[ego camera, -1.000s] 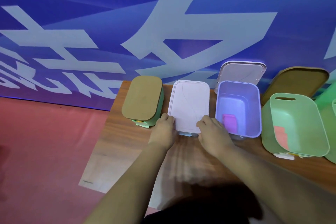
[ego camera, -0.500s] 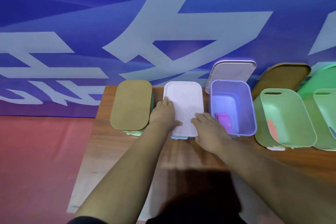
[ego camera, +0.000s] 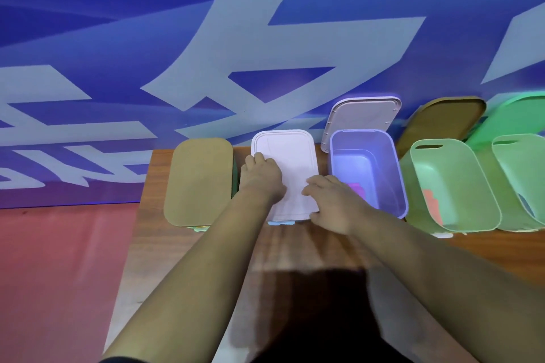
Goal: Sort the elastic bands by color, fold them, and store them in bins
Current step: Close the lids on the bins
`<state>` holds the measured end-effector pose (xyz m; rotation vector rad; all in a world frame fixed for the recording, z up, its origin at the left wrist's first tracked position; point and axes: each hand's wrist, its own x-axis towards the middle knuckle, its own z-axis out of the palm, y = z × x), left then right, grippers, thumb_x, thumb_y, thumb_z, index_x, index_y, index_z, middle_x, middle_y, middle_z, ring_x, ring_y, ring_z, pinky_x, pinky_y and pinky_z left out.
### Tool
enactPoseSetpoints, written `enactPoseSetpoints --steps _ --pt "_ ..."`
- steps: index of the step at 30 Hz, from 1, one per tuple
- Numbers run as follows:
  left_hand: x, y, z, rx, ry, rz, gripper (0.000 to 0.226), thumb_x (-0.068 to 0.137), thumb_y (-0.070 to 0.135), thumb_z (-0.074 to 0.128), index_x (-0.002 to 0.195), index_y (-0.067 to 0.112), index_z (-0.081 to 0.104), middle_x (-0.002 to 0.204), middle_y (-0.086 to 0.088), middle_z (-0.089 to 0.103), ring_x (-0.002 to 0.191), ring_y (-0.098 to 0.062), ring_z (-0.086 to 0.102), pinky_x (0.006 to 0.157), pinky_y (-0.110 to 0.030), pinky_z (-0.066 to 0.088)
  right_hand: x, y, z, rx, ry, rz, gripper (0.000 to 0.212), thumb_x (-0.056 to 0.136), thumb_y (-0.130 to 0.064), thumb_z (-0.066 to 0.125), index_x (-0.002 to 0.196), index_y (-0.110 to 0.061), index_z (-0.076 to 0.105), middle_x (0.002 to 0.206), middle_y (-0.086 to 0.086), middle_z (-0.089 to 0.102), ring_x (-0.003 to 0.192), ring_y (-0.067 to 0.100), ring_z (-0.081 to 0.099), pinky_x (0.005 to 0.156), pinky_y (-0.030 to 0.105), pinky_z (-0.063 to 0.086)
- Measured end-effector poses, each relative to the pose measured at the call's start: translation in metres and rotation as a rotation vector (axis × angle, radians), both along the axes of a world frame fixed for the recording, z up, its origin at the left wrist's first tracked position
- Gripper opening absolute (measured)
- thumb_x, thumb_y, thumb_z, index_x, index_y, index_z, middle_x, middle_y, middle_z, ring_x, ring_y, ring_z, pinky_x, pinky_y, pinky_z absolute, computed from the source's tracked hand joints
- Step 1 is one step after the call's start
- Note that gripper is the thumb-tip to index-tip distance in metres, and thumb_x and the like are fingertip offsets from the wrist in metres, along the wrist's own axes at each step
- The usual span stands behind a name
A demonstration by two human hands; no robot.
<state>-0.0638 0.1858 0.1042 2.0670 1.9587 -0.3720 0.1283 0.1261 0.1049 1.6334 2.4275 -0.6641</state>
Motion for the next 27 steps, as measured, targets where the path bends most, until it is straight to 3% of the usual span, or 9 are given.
enactPoseSetpoints --steps 2,6,9,11,14,18,21,24,27 --pt "0.012 0.008 0.006 0.026 -0.045 -0.029 0.059 0.098 0.042 0.060 0.145 0.008 0.047 0.147 -0.016 0.045 0.133 -0.034 0.043 0.109 -0.043 0.043 0.014 0.012 0.008 -0.008 0.055 -0.049 0.056 0.090 -0.033 0.067 0.144 -0.024 0.057 0.154 -0.002 0.042 0.138 0.028 0.041 0.115 0.038 0.037" --pt "0.044 0.024 0.022 0.059 -0.245 -0.112 0.056 0.099 0.037 0.062 0.145 0.008 0.050 0.149 -0.017 0.048 0.132 -0.036 0.048 0.109 -0.046 0.044 0.054 0.048 0.024 0.115 0.084 -0.167 0.033 0.090 -0.026 0.067 0.122 -0.020 0.067 0.130 0.004 0.058 0.121 0.031 0.056 0.103 0.044 0.047" --pt "0.079 0.040 0.034 0.090 -0.432 -0.112 0.034 0.097 0.029 0.063 0.123 0.008 0.060 0.129 -0.015 0.055 0.116 -0.036 0.056 0.098 -0.047 0.052 0.088 0.079 0.044 0.237 0.091 -0.308 0.034 0.090 -0.019 0.066 0.123 -0.011 0.066 0.127 0.010 0.057 0.116 0.036 0.059 0.098 0.046 0.051" --pt "0.103 0.054 0.040 0.120 -0.491 -0.105 0.029 0.096 0.022 0.062 0.120 0.006 0.060 0.126 -0.013 0.053 0.113 -0.037 0.057 0.094 -0.050 0.051 0.109 0.097 0.055 0.314 0.078 -0.397 0.041 0.090 -0.018 0.065 0.131 -0.011 0.062 0.133 0.011 0.053 0.116 0.036 0.057 0.096 0.047 0.052" --pt "0.137 0.071 0.046 0.204 -0.473 -0.142 0.039 0.092 0.006 0.058 0.131 0.003 0.054 0.136 -0.015 0.048 0.111 -0.038 0.056 0.092 -0.053 0.051 0.136 0.120 0.062 0.370 0.036 -0.425 0.052 0.089 -0.015 0.064 0.140 -0.013 0.054 0.137 0.012 0.048 0.113 0.039 0.055 0.095 0.048 0.051" --pt "0.169 0.083 0.054 0.306 -0.355 -0.071 0.038 0.088 -0.003 0.054 0.125 0.003 0.049 0.130 -0.017 0.044 0.089 -0.036 0.053 0.067 -0.048 0.045 0.160 0.135 0.059 0.333 0.067 -0.375 0.056 0.088 -0.010 0.064 0.142 -0.016 0.050 0.133 0.010 0.043 0.102 0.039 0.057 0.089 0.049 0.053" --pt "0.181 0.086 0.057 0.321 -0.308 0.002 0.029 0.091 -0.001 0.052 0.120 0.005 0.053 0.124 -0.016 0.044 0.082 -0.035 0.050 0.065 -0.043 0.038 0.169 0.137 0.055 0.348 0.020 -0.327 0.038 0.091 -0.009 0.060 0.129 -0.013 0.058 0.124 0.011 0.041 0.089 0.036 0.056 0.077 0.046 0.053" --pt "0.187 0.085 0.060 0.338 -0.321 0.085 0.021 0.092 0.001 0.051 0.111 0.007 0.055 0.118 -0.014 0.043 0.078 -0.039 0.054 0.067 -0.046 0.045 0.179 0.141 0.055 0.385 -0.056 -0.286 0.019 0.096 -0.011 0.056 0.114 -0.015 0.062 0.112 0.010 0.042 0.072 0.034 0.053 0.061 0.038 0.043" --pt "0.192 0.083 0.062 0.368 -0.365 0.135 0.017 0.091 0.003 0.053 0.107 0.008 0.057 0.118 -0.013 0.046 0.075 -0.040 0.058 0.069 -0.045 0.049 0.186 0.143 0.060 0.377 -0.054 -0.272 0.013 0.100 -0.015 0.053 0.111 -0.018 0.060 0.108 0.006 0.042 0.065 0.035 0.058 0.054 0.033 0.040"
